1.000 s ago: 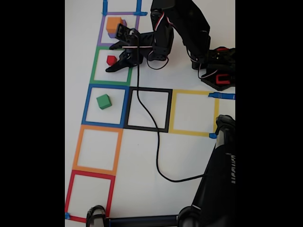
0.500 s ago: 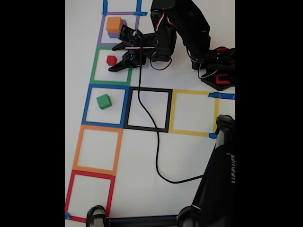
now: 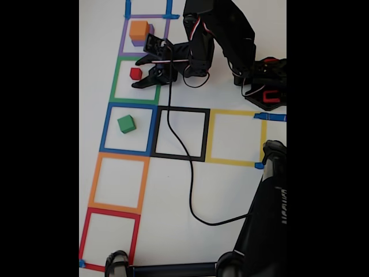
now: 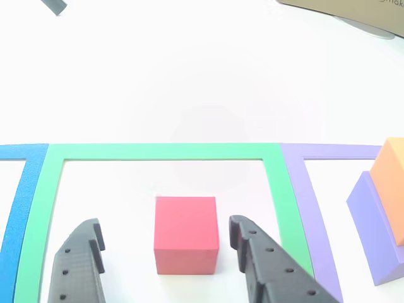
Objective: Tower of hanoi
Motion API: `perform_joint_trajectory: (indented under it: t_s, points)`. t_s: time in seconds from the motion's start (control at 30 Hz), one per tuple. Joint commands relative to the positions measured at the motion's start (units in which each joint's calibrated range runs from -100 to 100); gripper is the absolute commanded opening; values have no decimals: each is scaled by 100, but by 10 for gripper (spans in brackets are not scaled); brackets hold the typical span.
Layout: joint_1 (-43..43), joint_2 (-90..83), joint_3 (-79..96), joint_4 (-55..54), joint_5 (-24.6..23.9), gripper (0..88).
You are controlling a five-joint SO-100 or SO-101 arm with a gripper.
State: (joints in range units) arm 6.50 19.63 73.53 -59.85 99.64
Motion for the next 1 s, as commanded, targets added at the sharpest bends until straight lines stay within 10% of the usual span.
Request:
perform_joint_trajectory:
  t_s: [0.0,0.97]
  points:
    - [-93,-78,-35,-71,36,184]
    - [-333,-21,-244,123,36,30]
